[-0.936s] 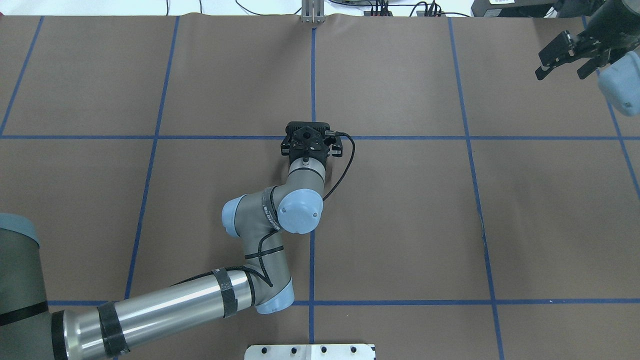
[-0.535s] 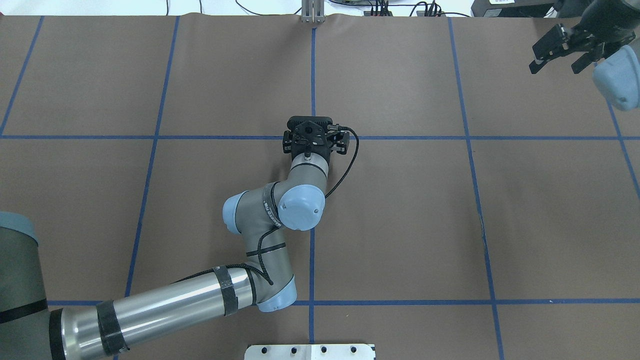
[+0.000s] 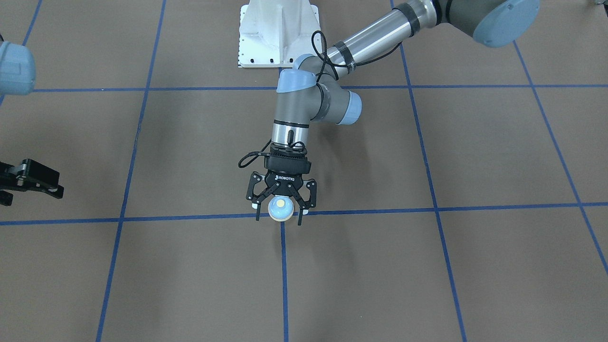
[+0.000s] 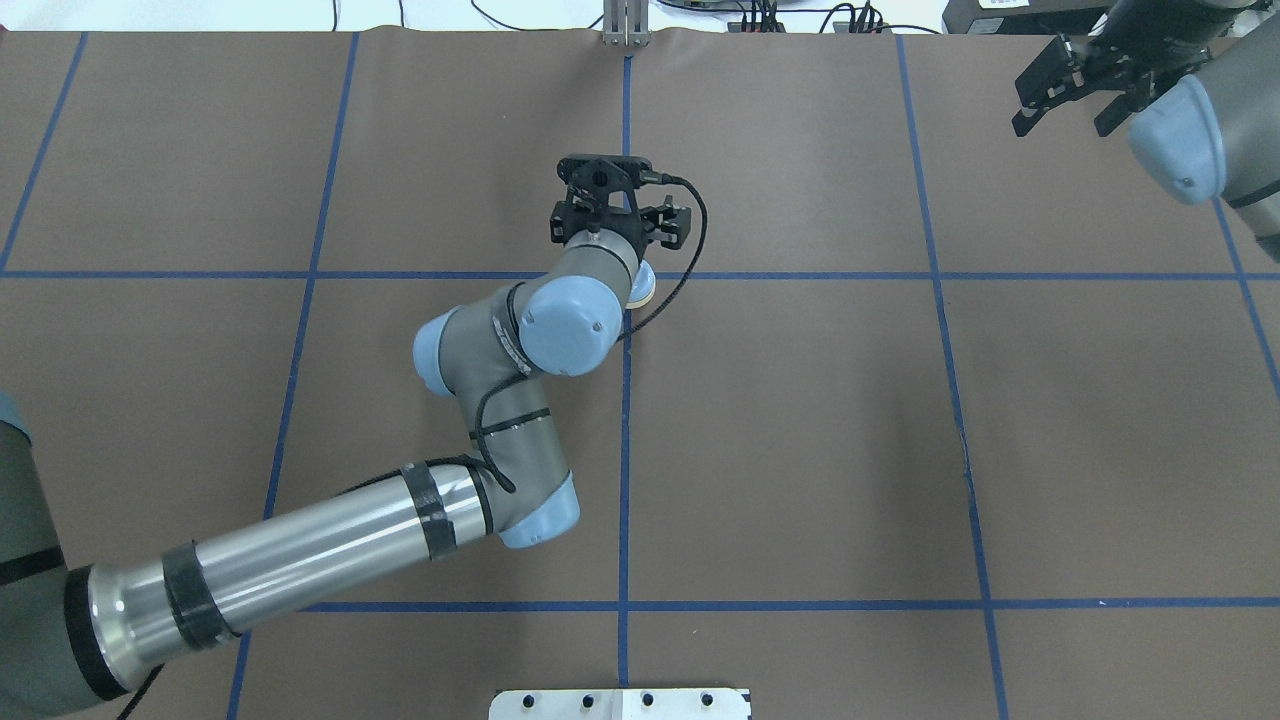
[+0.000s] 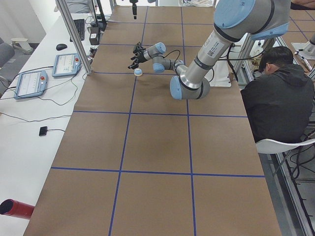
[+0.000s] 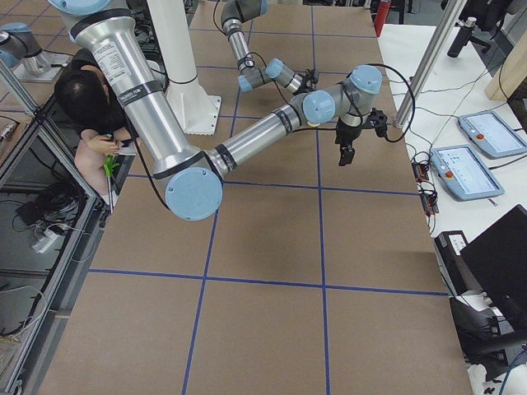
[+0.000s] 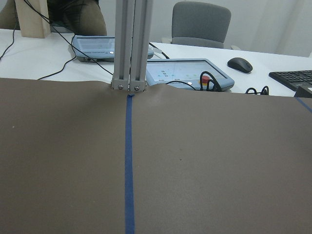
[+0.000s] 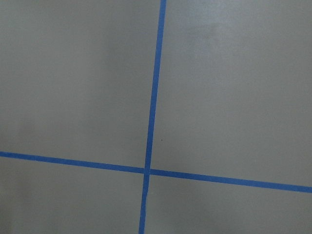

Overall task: Place and press bell with both arms
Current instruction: 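Lower the bell onto the grid centre and open the left gripper, then withdraw the left arm while the right arm moves toward the bell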

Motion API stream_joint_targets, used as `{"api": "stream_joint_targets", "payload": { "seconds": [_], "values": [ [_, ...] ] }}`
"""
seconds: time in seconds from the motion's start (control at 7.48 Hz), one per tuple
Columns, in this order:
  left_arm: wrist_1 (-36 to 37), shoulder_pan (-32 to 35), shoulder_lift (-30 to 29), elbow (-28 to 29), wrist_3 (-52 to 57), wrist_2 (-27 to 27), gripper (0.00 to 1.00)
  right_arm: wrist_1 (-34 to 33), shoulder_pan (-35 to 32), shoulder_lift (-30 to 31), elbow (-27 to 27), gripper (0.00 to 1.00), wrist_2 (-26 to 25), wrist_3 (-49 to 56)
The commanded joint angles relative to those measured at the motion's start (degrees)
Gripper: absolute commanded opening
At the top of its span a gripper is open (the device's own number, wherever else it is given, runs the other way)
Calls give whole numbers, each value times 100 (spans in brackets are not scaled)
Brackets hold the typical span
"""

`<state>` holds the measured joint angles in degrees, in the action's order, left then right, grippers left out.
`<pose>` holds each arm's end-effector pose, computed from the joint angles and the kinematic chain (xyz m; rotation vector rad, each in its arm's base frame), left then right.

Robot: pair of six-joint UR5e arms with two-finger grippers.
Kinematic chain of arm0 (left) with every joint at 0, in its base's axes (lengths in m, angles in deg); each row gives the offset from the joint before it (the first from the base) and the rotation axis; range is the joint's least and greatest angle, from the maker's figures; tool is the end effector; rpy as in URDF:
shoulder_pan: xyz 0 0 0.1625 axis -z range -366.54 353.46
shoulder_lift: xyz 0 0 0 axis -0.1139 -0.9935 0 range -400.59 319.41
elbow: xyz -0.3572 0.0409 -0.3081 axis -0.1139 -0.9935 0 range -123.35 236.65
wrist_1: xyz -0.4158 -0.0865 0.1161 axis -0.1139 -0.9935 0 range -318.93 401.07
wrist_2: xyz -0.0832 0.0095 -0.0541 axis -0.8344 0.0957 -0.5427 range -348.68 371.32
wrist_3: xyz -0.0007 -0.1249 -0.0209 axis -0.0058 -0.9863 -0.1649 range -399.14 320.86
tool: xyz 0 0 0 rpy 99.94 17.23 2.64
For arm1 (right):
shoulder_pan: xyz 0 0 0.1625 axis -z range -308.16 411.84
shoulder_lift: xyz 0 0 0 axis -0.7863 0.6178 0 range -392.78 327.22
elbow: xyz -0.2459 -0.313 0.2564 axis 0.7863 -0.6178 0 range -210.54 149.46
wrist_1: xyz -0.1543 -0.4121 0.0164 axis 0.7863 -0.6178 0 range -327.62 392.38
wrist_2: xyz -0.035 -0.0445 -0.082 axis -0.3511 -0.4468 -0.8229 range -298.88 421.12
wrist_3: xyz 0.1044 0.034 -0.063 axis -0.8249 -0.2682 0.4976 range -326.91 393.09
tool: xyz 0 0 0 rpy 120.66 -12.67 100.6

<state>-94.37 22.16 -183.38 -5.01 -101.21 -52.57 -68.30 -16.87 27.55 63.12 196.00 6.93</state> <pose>0.6987 -0.5981 0.2207 0.9181 0.8661 -0.2892 -0.2173 -0.6789 0.3878 0.0320 -0.8576 -0.0751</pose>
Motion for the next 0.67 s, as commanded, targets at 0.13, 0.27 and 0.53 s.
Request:
{"api": "stream_joint_targets", "payload": {
  "seconds": [0.13,0.27,0.53],
  "values": [
    [1491,1134,164,-197,1034,-1579,100,878,698,-635,-601,1,-425,-1304],
    [1521,1486,416,-197,1413,-2070,100,1554,1032,-907,-969,0,-714,-2026],
    [1504,2119,698,-276,1751,-3317,100,1719,1439,-1522,-1445,0,-1059,-2437]
  ]
}}
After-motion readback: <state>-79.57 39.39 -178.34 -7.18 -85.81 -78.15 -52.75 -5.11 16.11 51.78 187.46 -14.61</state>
